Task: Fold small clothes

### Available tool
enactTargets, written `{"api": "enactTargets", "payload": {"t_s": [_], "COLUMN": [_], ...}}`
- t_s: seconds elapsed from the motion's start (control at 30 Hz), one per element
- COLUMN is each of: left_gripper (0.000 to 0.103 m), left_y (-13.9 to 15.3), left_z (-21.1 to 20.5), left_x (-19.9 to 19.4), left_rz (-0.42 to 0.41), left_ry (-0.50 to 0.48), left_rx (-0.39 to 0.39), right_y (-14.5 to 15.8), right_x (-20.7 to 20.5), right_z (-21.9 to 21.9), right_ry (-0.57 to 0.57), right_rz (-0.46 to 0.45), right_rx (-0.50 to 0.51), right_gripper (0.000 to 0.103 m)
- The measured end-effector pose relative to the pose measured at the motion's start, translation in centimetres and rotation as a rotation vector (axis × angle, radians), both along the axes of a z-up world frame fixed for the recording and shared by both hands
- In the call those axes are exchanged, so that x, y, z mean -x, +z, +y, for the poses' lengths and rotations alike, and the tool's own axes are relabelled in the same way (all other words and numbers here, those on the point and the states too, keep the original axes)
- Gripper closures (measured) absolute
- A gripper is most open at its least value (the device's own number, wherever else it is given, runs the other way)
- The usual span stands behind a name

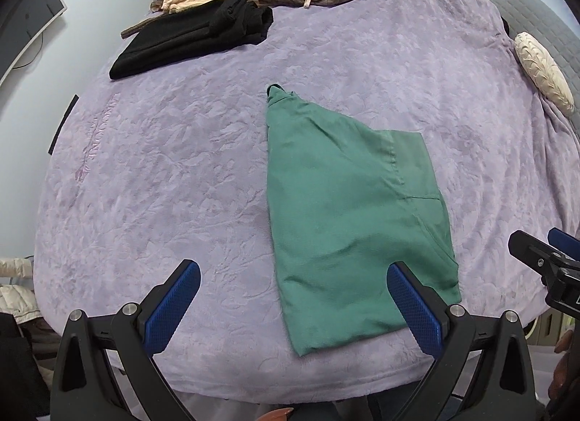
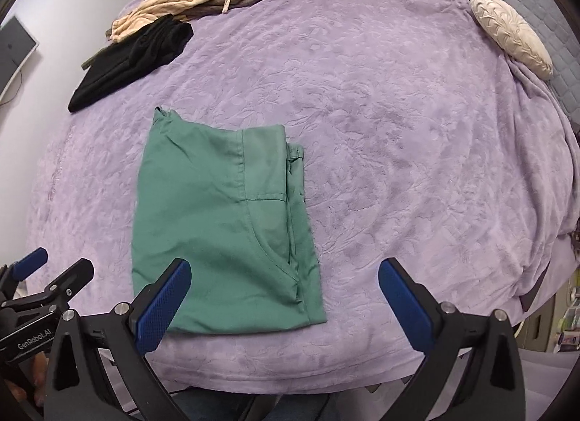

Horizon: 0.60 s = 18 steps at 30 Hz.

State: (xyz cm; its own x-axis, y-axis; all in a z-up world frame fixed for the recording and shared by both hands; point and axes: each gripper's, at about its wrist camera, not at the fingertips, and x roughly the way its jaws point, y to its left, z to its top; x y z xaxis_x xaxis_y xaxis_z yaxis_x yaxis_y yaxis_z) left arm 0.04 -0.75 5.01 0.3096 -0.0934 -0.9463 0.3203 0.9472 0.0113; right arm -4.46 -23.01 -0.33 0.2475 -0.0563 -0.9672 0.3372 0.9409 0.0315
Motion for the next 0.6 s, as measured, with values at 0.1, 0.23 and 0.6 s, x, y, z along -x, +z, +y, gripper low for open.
{"api": "enactTargets", "payload": {"t_s": [0.1,0.23,0.6], "left_gripper": [0.000,0.000,0.000], "left_y": [-0.21,-0.25,-0.47], "left_z": [-0.18,-0.20,0.07], "left_x": [0.02,-0.02,-0.16], "left_rz": [0.009,0.011,0.019], "left_ry": [-0.004,-0.003,0.011], "left_rx": [-0.001,0.000,0.001], "right_y": [-0.06,-0.26,-0.53], "right_x": [-0.07,-0.04,-0.22], "right_z": [0.18,-0.32,-0.38], "right_ry": [0.000,-0.024,-0.023], "right_rz": [0.008,0.021,0.043], "right_rx": [0.003,-0.014,-0.007], "right_gripper": [0.000,0.000,0.000]}}
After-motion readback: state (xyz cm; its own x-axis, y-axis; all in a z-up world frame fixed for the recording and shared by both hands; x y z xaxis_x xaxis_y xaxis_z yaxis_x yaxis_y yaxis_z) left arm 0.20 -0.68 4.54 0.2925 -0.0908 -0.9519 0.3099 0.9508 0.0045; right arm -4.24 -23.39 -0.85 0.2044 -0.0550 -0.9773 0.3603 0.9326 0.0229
